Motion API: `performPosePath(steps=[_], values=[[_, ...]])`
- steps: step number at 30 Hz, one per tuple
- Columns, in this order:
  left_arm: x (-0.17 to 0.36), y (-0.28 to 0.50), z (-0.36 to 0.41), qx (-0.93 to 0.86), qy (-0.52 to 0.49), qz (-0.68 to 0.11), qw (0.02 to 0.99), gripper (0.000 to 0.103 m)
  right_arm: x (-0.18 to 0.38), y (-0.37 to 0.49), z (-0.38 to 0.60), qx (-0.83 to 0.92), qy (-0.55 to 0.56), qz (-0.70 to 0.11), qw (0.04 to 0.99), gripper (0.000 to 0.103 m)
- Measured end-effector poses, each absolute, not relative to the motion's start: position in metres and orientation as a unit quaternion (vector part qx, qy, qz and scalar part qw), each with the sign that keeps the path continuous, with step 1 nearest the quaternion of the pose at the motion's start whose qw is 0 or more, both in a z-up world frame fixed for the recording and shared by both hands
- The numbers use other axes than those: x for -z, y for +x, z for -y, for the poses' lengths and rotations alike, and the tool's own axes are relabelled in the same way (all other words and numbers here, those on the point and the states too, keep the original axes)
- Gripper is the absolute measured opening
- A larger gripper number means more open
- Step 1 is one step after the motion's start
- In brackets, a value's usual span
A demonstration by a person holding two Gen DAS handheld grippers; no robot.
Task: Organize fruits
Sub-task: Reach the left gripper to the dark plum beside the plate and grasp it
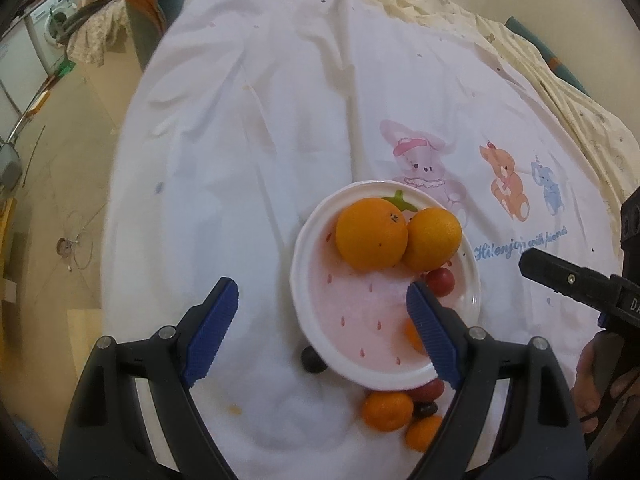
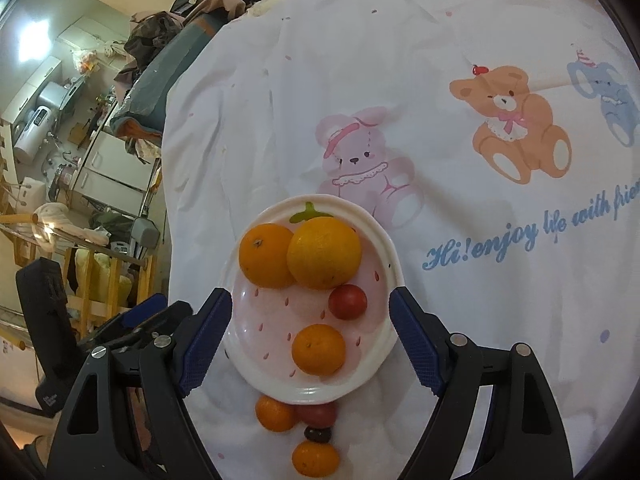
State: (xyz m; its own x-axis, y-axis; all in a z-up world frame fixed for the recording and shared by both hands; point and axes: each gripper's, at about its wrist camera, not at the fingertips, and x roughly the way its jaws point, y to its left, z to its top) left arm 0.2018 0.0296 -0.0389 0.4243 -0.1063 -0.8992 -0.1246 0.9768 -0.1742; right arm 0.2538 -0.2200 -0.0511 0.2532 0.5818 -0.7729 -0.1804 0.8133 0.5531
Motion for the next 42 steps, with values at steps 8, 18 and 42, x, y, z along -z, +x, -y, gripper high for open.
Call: performPosePath(steps=[8,18,42], values=[[0.028,0.171,-0.047,-0.008,-0.102,-0.547,0.831,0.084,0.041,0.215,0.224,-0.252,0.174,-0.560,0.770,0.083],[0.025,0.141,-0.049,0.025,-0.032,-0.556,0.830,0.084,0.039,0.165,0.247,-0.236,0.204,-0.562,0.766,0.083],[0.117,0.177,0.021,0.125,0.137,-0.616,0.765,0.052,0.057,0.165,0.271,-0.215,0.252,-0.578,0.746,0.084]])
